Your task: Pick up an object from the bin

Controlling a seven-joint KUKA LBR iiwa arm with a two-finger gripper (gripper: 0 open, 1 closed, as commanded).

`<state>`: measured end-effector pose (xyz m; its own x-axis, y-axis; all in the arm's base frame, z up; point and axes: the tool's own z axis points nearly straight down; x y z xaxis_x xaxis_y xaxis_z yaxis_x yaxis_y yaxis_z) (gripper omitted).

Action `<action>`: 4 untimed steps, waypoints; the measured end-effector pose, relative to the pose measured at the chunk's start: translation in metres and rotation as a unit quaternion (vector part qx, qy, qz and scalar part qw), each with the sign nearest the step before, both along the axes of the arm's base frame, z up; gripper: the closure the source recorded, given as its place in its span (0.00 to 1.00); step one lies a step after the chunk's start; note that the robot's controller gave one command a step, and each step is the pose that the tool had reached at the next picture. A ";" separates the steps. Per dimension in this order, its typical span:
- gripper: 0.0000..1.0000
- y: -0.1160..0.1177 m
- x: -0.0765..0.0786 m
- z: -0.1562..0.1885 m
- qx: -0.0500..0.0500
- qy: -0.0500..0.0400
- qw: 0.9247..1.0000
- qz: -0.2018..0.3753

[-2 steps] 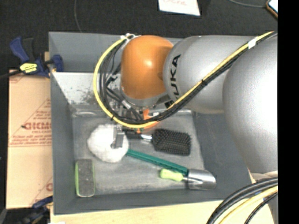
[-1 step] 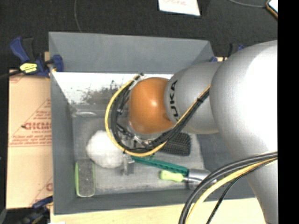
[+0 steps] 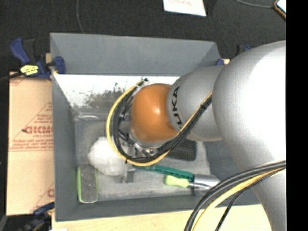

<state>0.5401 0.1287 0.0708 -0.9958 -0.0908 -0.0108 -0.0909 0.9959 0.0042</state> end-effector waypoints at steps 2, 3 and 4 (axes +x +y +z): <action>0.00 0.060 0.001 0.000 -0.002 -0.002 0.983 0.183; 1.00 0.070 0.011 0.001 -0.003 -0.003 0.944 0.329; 1.00 0.070 0.011 0.001 -0.003 -0.003 0.945 0.328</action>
Offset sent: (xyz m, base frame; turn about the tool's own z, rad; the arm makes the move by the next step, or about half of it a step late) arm -0.0019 0.0596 -0.0008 -0.3649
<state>0.5511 0.1989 0.0723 -0.7245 -0.6891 -0.0133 -0.6891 0.7246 -0.0040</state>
